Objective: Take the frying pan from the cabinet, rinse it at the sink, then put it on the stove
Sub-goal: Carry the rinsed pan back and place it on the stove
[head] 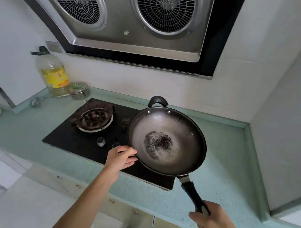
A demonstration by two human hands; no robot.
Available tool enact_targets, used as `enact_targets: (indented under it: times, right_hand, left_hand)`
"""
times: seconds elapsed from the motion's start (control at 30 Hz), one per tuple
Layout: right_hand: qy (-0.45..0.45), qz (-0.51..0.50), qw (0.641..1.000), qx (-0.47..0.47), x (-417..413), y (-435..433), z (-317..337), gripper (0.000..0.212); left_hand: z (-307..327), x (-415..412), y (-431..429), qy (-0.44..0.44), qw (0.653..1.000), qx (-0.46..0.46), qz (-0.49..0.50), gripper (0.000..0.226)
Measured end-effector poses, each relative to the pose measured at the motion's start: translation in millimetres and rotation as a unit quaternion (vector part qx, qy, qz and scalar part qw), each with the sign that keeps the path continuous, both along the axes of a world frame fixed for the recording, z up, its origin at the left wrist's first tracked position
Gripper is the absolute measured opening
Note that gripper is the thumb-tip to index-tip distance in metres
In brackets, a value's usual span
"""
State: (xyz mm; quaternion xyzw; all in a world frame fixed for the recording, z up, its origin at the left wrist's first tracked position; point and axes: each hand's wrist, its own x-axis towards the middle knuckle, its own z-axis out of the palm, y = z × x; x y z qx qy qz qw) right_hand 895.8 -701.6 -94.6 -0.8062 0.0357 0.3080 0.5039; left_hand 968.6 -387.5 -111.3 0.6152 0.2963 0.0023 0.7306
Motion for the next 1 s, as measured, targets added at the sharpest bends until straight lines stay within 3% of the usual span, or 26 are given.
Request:
enact_targets:
  times: [0.43,0.8,1.0]
  right_hand:
    - [0.005,-0.026,0.997,-0.072,119.1,70.1,-4.9,0.028]
    - [0.019,-0.023,0.989,-0.143,136.0,96.4,-14.2,0.024]
    - [0.015,-0.017,0.983,-0.182,136.7,98.4,-19.6,0.025]
  left_hand:
    - [-31.4,138.1,70.2,0.058,0.993,-0.075,-0.071,0.02]
    - [-66.5,159.8,95.3,0.108,0.985,-0.089,-0.102,0.018]
    - [-74.9,154.1,99.8,0.09,0.983,-0.107,-0.118,0.029]
